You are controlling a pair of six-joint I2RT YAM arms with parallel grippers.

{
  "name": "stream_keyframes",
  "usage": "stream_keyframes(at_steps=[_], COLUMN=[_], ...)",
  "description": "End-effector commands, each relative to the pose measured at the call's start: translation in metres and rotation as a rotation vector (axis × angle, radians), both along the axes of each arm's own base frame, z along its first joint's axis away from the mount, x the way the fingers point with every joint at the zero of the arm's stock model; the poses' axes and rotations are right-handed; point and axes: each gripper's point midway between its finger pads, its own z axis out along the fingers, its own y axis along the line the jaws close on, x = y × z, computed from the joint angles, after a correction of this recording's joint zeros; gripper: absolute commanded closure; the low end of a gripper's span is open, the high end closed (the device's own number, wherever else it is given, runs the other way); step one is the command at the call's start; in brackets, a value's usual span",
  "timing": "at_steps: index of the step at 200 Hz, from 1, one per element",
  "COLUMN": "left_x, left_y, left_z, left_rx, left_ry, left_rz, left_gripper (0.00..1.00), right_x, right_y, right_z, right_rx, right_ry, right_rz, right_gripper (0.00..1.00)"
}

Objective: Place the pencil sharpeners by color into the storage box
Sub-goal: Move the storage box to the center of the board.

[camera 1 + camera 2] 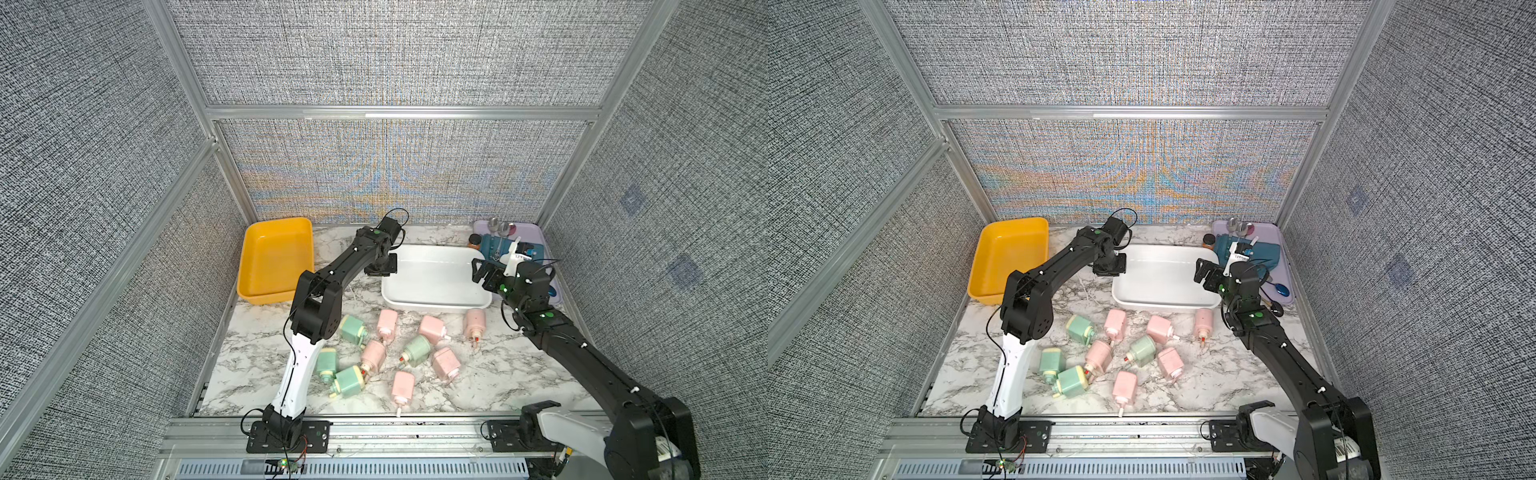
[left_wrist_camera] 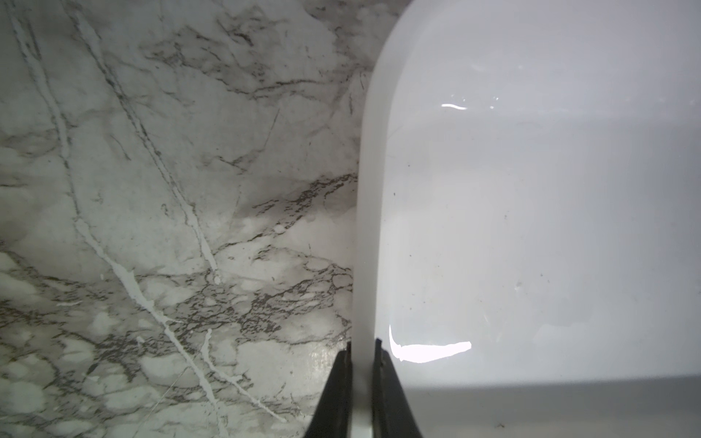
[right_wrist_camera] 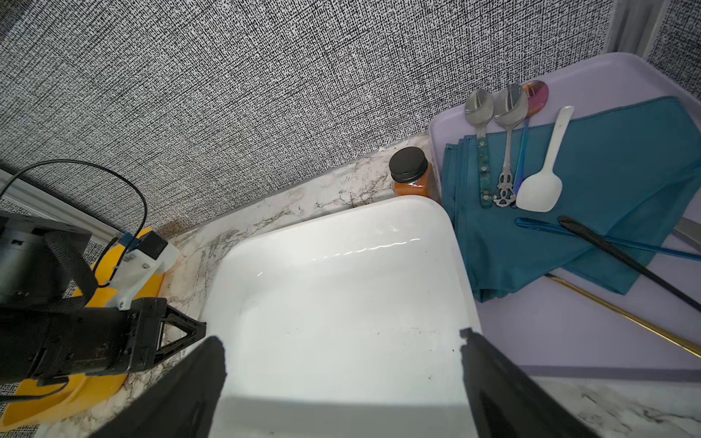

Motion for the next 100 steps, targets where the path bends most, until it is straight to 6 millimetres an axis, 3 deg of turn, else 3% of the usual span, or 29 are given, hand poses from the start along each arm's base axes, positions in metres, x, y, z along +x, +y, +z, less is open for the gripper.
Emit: stream_keyframes(at_steps=[1, 36, 66, 100], left_x=[-0.008, -0.013, -0.017, -0.016], left_y=[-0.012, -0.018, -0.003, 0.013], left_z=[0.0, 0.006, 0.018, 0.035], left_rx=[-0.058, -0.086, -0.025, 0.025], left_ry=[0.032, 0.025, -0.001, -0.049], left_rz=[0.008, 0.006, 0.017, 0.032], left_gripper=[0.88, 0.84, 0.79, 0.66], right_x=[0.002, 0.005, 0.007, 0.009], right_y=[0.001, 0.004, 0.008, 0.008], right_z=[0.005, 0.006, 0.007, 0.006], right_rx=[-0.003, 0.005, 0.011, 0.011], right_ry=[-0.015, -0.015, -0.013, -0.014], right_rz=[0.005, 0.017, 0.031, 0.035], right_gripper=[0.01, 0.01, 0.01, 0.01])
